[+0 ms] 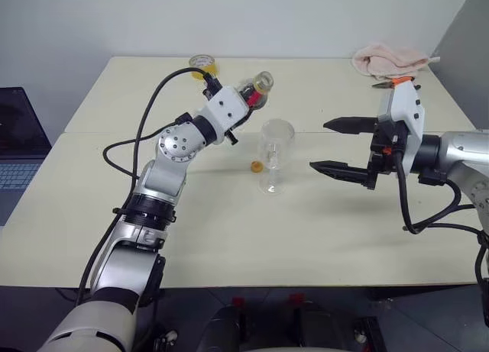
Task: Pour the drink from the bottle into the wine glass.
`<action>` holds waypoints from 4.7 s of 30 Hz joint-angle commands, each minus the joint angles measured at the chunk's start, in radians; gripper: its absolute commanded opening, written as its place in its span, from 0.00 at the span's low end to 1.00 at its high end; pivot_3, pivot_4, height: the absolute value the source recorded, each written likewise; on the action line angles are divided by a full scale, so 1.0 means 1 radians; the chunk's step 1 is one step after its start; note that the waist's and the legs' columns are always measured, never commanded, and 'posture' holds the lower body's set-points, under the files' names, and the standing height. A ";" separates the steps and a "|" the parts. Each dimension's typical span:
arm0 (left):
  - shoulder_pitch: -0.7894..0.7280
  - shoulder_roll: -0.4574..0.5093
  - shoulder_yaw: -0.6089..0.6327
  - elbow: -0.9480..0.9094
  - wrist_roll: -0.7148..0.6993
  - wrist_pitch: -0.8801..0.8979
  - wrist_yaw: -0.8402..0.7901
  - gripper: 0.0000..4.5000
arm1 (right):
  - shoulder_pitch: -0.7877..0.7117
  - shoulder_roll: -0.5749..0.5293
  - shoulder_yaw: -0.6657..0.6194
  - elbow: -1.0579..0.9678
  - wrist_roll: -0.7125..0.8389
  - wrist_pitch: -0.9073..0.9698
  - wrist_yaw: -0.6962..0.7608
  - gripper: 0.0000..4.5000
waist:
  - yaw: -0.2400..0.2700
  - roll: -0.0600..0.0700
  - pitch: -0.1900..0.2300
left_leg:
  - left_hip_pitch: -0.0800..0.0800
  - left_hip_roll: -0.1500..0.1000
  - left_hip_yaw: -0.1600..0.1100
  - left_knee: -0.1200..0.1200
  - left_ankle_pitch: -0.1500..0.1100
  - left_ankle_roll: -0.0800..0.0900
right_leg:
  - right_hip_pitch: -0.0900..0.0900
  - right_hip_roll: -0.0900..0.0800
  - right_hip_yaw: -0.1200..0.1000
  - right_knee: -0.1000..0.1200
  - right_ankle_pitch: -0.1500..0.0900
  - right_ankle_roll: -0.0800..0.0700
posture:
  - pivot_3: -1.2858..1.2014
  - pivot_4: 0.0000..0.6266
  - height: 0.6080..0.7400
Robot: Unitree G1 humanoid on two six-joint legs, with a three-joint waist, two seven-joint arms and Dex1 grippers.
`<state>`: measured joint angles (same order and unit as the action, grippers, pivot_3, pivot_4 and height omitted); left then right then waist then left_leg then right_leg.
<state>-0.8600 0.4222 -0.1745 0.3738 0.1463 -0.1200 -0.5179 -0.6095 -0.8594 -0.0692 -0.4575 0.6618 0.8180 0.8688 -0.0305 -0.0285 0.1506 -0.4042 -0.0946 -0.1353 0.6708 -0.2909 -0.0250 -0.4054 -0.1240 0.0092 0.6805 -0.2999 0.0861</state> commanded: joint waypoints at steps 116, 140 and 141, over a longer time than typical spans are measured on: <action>-0.325 0.248 -0.147 0.346 0.532 -0.655 0.289 0.25 | 0.048 -0.008 -0.067 -0.041 -0.016 -0.053 -0.066 1.00 | -0.002 0.000 0.000 | -0.004 0.000 -0.002 0.006 0.000 0.000 | -0.001 0.000 -0.003 0.002 0.000 0.000 | 0.52 0.24 1.00; -0.329 0.252 -0.148 0.358 0.524 -0.651 0.311 0.25 | 0.047 -0.014 -0.061 -0.040 -0.008 -0.053 -0.067 1.00 | -0.002 0.000 0.000 | -0.004 -0.001 -0.002 0.007 0.000 0.000 | -0.001 0.000 -0.003 0.002 0.000 0.000 | 0.52 0.24 1.00; -0.328 0.252 -0.147 0.357 0.522 -0.651 0.310 0.25 | 0.047 -0.014 -0.062 -0.040 -0.008 -0.053 -0.067 1.00 | -0.003 0.000 0.000 | -0.004 -0.001 -0.002 0.007 0.000 0.000 | -0.001 0.000 -0.003 0.002 0.000 0.000 | 0.52 0.24 1.00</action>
<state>-1.1536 0.6609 -0.3468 0.7558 0.6931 -0.7711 -0.2276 -0.5566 -0.8636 -0.0991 -0.4674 0.6480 0.7750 0.8046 -0.0331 -0.0285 0.1505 -0.4083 -0.0952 -0.1374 0.6777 -0.2911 -0.0247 -0.4068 -0.1240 0.0063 0.6824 -0.2998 0.0864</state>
